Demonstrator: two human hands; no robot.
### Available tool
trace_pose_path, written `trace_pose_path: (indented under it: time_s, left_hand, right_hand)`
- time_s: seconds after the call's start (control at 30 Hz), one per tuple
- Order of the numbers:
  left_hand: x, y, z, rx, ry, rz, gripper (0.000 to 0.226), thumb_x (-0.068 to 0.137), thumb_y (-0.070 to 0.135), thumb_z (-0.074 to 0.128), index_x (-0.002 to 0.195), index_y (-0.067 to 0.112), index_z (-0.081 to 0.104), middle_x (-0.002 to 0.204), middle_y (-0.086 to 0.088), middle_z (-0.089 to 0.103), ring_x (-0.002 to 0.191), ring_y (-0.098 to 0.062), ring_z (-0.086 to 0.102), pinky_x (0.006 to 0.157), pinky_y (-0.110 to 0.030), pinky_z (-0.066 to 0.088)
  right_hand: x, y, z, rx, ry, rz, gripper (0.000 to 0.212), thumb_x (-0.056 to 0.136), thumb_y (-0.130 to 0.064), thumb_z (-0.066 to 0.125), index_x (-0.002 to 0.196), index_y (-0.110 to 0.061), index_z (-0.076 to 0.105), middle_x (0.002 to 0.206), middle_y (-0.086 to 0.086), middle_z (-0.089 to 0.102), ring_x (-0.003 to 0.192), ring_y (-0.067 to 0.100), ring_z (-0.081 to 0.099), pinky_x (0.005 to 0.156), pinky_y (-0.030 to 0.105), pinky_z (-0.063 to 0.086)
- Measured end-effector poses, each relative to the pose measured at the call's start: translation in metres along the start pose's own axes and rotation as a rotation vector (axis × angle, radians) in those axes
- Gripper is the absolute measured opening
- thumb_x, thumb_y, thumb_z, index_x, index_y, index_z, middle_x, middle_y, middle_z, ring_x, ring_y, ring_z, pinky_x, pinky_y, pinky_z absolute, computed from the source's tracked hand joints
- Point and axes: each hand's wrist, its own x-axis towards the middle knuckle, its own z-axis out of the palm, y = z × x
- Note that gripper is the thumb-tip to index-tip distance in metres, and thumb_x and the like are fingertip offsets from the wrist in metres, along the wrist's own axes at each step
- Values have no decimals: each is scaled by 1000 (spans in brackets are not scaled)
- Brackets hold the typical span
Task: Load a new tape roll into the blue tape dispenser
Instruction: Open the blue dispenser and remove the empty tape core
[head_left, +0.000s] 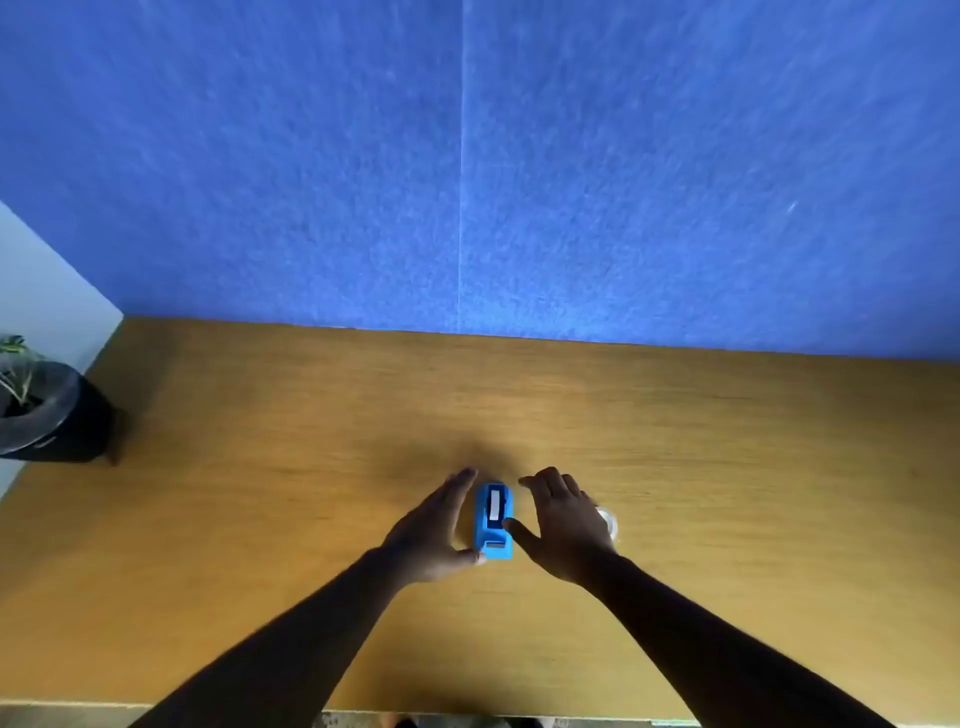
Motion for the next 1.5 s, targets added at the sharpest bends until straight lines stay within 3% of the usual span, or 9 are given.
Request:
trace_pose_path:
  time_s: [0.2,0.37,0.6,1.03,1.27,1.5]
  left_hand:
    - [12,-3,9,-40,16,34,121,75,46,85,159,41,-2,170,15,10,154,-16,24,115,-36,39]
    - [17,-3,17,-93,77,71,110,76,45,85,157,38,11,164,19,25,147,-10,37,112,-34,45]
    - [18,-3,20,-97,112,64,105,79,42,83,156,41,13,162,20,29,144,-10,42,109,-28,45]
    - [19,-1,23,-74,94,58,102,80,32,84,155,37,15,160,16,33,141,-14,47,108,-36,50]
    - [18,2,24,-56,97,44,99,80,26,85,153,35,18,156,12,38,137,-15,51,107,-36,51]
    - [15,1,24,-23,106,58,102,82,28,83,155,38,13,160,13,33,139,-15,50,105,-33,51]
  right_hand:
    - [3,-7,10,133,-10,1,73,91,-61,64,152,-28,40,142,-3,51,129,19,53,95,33,57]
    - [8,-11,12,160,-39,-19,71,91,-54,70,151,-30,42,137,-3,50,125,18,56,88,33,59]
    - [13,-17,13,149,-40,10,70,89,-51,74,149,-32,44,131,-4,53,113,18,64,80,32,60]
    - [18,-29,0,55,-18,10,52,93,-38,74,142,-27,57,128,-4,55,110,18,63,70,26,48]
    - [20,-30,-4,73,15,-28,49,96,-32,72,141,-22,56,130,-2,57,112,18,62,77,26,53]
    - [15,-23,-9,249,24,-4,45,97,-24,72,140,-17,58,132,1,61,107,18,68,87,32,60]
